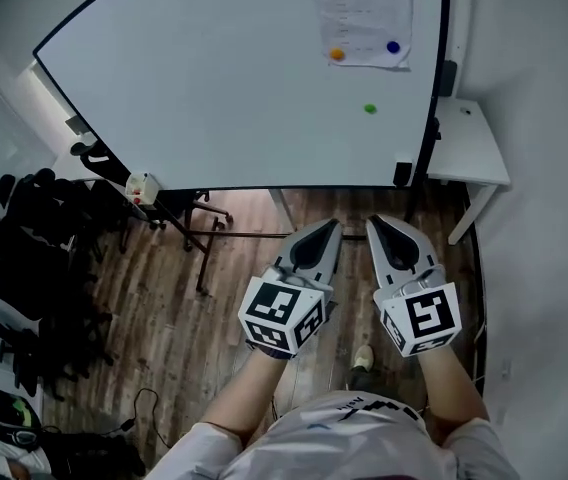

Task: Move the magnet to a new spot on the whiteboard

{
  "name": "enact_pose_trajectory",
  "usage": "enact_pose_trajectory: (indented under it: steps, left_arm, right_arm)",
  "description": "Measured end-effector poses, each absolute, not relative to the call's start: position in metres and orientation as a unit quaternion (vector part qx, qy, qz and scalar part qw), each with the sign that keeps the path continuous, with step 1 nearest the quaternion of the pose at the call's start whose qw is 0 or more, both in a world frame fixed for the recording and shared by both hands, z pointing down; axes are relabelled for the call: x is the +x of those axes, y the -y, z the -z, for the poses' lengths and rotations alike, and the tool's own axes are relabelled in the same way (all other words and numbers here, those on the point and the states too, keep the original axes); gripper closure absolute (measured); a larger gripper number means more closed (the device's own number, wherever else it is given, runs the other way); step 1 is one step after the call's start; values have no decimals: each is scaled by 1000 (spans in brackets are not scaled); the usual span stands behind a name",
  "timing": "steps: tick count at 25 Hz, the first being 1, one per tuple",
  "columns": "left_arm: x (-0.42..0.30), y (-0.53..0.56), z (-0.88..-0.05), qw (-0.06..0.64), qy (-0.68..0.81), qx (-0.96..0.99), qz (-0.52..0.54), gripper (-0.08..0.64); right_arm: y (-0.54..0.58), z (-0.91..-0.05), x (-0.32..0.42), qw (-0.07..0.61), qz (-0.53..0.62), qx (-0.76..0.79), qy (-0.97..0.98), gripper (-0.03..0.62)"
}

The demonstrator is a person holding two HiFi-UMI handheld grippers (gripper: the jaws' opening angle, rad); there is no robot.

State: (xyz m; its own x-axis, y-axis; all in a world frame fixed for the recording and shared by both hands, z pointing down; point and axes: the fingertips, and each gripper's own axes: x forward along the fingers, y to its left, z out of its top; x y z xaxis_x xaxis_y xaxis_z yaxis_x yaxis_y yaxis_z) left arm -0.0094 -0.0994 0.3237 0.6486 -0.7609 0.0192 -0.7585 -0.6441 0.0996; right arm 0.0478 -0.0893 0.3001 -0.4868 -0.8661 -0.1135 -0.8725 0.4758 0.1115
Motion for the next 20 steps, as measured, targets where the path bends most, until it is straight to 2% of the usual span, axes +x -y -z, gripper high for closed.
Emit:
enact_pose_trajectory:
  steps: [10, 20]
  left_arm:
    - [18, 214, -301, 34, 454, 890, 13, 551]
    - [8, 302, -292, 32, 452, 891, 25, 549]
  right_arm:
    - [212, -275, 71, -26, -146, -465, -873, 578]
    - [298, -258, 57, -136, -272, -473, -827, 577]
